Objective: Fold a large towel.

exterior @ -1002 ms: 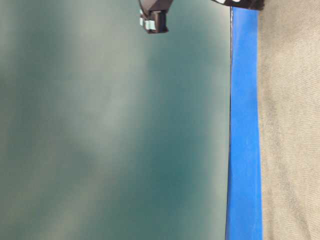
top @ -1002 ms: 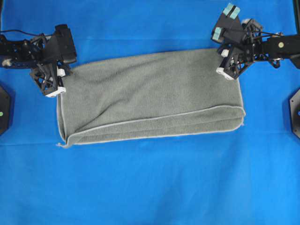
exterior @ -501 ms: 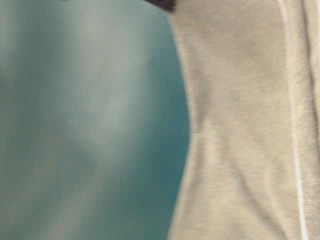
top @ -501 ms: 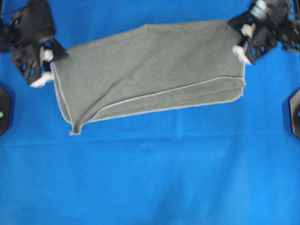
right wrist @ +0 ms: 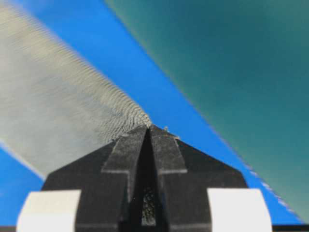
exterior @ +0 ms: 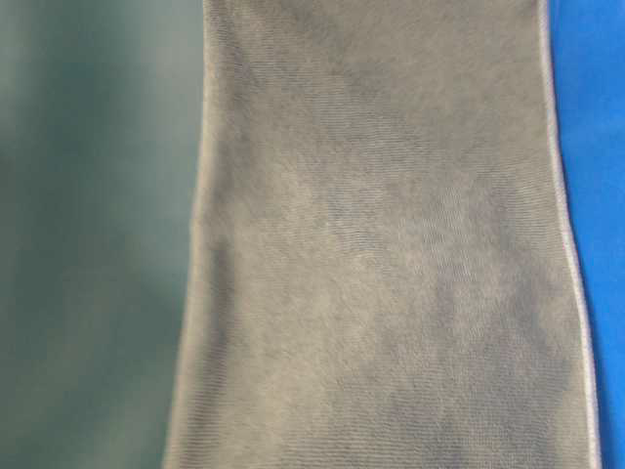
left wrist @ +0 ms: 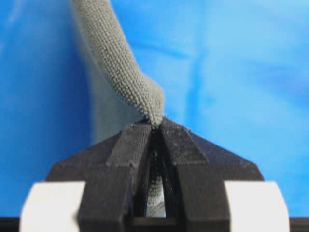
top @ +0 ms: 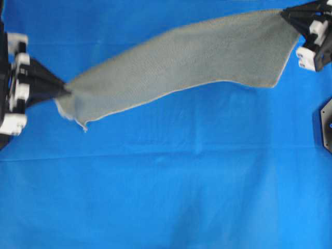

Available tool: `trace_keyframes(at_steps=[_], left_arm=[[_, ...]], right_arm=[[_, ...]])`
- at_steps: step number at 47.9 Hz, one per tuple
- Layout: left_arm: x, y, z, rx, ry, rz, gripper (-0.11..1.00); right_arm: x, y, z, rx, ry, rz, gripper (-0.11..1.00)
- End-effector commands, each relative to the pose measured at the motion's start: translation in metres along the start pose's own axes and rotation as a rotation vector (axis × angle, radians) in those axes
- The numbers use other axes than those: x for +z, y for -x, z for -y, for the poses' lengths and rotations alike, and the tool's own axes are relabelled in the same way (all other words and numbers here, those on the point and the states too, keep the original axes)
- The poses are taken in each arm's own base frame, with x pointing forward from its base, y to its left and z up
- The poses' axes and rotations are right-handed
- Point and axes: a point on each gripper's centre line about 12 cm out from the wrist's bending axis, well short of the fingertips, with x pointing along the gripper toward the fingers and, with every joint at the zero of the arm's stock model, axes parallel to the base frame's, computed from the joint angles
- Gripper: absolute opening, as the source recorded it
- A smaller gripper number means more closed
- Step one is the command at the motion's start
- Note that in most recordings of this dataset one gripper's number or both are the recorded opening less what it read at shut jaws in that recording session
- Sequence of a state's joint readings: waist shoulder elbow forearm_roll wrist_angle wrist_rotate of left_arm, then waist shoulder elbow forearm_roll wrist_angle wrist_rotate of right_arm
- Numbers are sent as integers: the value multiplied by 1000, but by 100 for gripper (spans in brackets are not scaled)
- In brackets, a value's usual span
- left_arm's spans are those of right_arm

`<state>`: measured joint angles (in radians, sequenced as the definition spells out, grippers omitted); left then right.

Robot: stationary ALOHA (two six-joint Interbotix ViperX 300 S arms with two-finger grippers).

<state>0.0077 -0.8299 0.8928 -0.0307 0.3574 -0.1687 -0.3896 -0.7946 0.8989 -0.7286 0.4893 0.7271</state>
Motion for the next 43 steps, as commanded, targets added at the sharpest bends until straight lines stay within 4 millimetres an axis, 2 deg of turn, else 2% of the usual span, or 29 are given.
trace_keyframes(at_steps=[1,15,28,34,43], left_arm=[[7,-4,22,-91,-15,43,2],[8,-33,91,-331,-66,122,2],[17,-83,147,-422,-111,120,2],[19,-100,168,-443,-140,90,2],[22,-115,182,-447,-156,60,2]], right_arm=[[16,-9,10,-43,-15,18,2],[46,-76,31,-66,-33,42,2],[88,-137,22,13,-33,120,2],[102,-151,21,19,-34,140,2],[101,-152,19,22,-32,136,2]])
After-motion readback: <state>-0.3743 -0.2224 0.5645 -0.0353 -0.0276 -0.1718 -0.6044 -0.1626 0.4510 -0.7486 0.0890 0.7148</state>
